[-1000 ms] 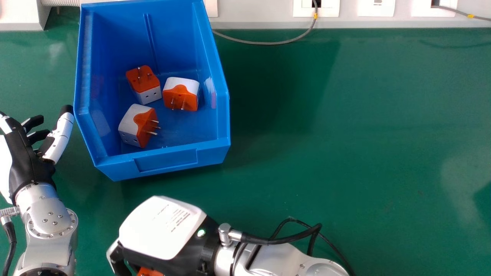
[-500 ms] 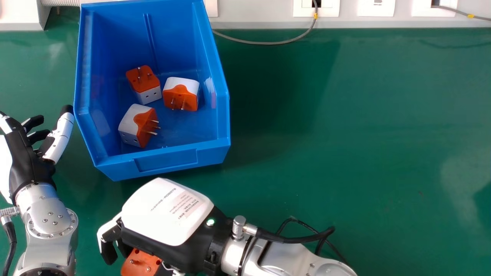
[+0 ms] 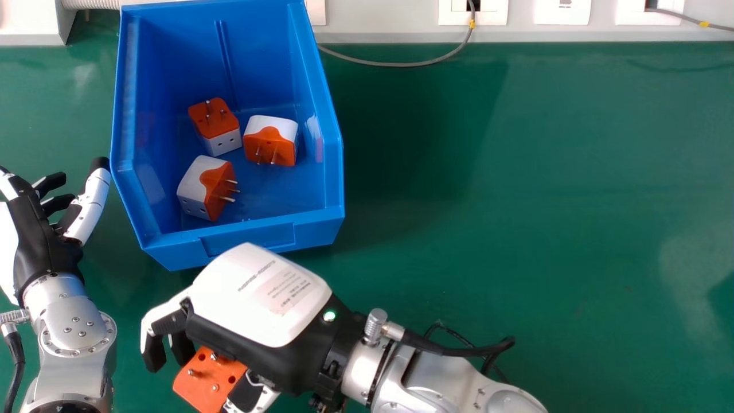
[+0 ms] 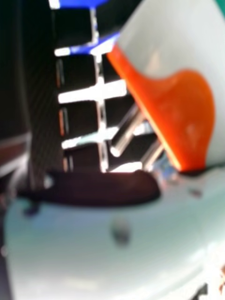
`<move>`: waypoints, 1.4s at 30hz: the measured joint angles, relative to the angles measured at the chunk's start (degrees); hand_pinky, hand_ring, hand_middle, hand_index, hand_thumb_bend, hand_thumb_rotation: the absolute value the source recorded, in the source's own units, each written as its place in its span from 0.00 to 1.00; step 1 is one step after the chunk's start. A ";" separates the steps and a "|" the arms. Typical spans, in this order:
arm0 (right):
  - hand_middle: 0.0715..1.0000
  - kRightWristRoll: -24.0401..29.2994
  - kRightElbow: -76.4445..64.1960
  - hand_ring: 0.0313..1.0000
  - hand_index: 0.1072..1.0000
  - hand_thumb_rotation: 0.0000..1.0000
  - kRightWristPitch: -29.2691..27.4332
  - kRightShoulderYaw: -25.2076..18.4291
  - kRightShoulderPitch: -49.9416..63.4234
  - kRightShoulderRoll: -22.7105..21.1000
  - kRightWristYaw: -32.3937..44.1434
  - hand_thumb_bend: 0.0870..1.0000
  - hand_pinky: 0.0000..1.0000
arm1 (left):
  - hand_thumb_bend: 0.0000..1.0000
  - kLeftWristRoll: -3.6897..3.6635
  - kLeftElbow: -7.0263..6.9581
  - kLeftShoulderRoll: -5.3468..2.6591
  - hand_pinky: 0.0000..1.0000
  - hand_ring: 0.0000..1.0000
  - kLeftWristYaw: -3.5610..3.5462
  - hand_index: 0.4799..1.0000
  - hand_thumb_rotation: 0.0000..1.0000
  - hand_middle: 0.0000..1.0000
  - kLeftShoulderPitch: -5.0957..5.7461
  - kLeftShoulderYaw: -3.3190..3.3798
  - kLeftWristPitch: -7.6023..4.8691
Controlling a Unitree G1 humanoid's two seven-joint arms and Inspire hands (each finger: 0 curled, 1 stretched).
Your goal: Pick all objects and put in blue box
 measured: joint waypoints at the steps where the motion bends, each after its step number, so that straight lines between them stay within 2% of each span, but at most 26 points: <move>1: 0.42 0.00 -0.15 0.36 0.48 0.00 -0.20 -0.13 0.18 0.00 -0.13 0.47 0.31 | 0.64 0.00 0.08 0.00 0.60 0.74 0.00 0.75 0.55 0.81 -0.02 0.00 -0.05; 11: 0.43 0.60 -2.71 0.36 0.47 0.00 -0.39 -2.88 0.92 -0.24 -0.18 0.47 0.31 | 0.64 -0.01 0.90 0.05 0.60 0.74 -0.08 0.75 0.55 0.81 -0.54 0.02 -0.23; 28: 0.44 2.53 -8.93 0.36 0.48 0.00 1.56 -9.69 2.22 -0.34 -0.49 0.47 0.32 | 0.64 -0.05 0.87 0.03 0.60 0.74 -0.10 0.75 0.55 0.81 -0.53 0.08 -0.38; 42: 0.49 4.20 -10.03 0.43 0.45 0.00 2.06 -13.23 0.71 -0.01 -2.51 0.45 0.32 | 0.63 -0.05 0.92 0.03 0.60 0.74 -0.21 0.75 0.55 0.81 -0.53 0.08 -0.35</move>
